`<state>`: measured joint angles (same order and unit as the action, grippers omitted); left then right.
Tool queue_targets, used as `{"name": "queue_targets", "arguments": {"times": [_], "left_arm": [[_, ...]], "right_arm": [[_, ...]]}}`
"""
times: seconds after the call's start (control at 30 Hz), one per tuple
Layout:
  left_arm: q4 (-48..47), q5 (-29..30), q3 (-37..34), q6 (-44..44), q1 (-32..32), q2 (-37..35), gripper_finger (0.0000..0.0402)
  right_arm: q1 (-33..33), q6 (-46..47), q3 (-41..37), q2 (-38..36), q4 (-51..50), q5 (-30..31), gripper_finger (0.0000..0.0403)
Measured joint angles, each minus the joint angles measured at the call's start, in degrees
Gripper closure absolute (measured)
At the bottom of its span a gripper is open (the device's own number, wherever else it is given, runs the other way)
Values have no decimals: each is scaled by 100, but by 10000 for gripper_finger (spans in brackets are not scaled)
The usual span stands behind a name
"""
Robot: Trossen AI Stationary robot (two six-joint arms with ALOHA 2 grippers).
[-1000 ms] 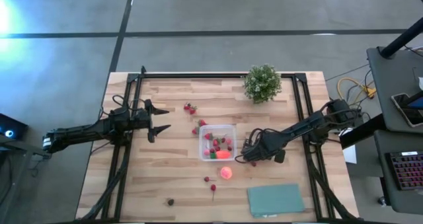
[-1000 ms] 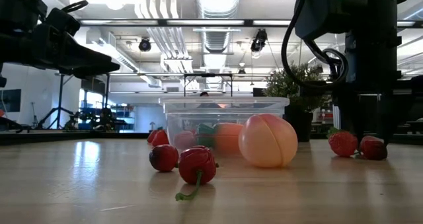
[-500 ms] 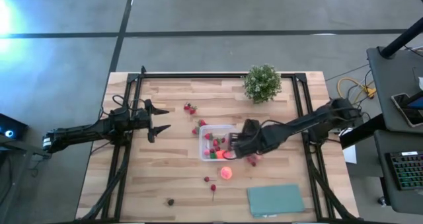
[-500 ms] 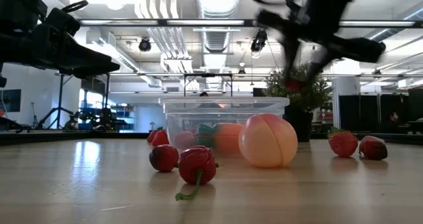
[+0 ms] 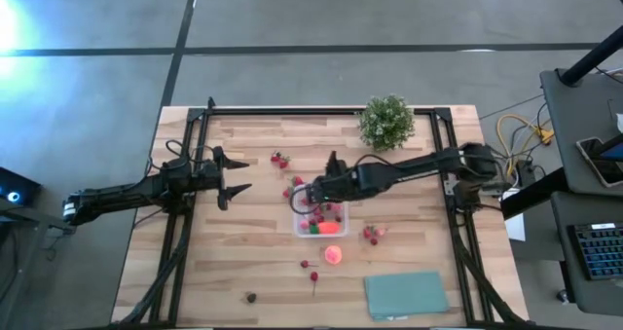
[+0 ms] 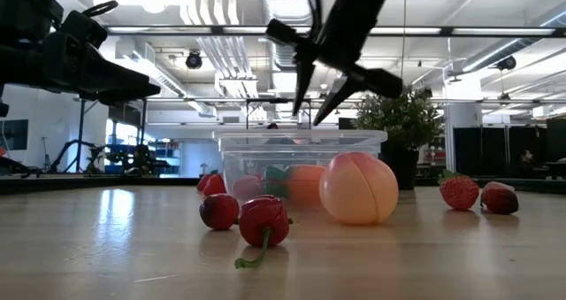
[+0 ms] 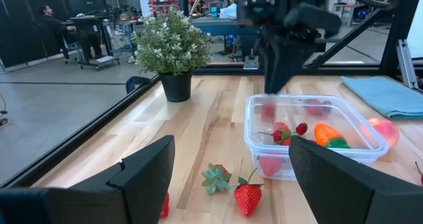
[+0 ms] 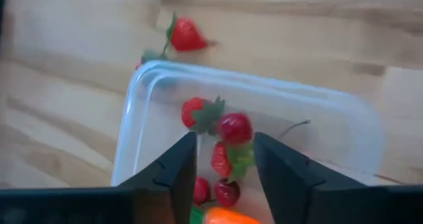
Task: Pick and placing Produce into tupperware
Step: Put the cherry into the transparent bin, then put the peach into the transparent bin
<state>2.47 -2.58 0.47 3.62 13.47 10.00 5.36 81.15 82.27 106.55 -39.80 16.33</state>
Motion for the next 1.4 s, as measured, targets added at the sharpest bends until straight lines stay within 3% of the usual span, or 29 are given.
{"name": "queue_targets", "arguments": {"times": [0.27, 0.47, 0.7, 1.0, 1.13, 1.4], "left_arm": [[0, 0, 0, 0, 2, 0, 119], [7, 1, 0, 0, 0, 3, 119], [1, 1, 0, 0, 1, 2, 119], [6, 1, -2, 0, 2, 4, 119], [5, 1, 0, 0, 2, 0, 119], [5, -1, 0, 0, 2, 0, 119]], "right_arm": [[-83, -519, 847, 584, -224, -181, 195], [60, -470, 1097, 380, -1704, -325, 187], [482, 438, 746, -136, -2893, -760, 190], [1348, 1934, -137, -565, -3047, -1325, 190], [1618, 2019, -472, -544, -2695, -1836, 190], [1723, 1749, -847, -471, -2547, -1885, 191]]}}
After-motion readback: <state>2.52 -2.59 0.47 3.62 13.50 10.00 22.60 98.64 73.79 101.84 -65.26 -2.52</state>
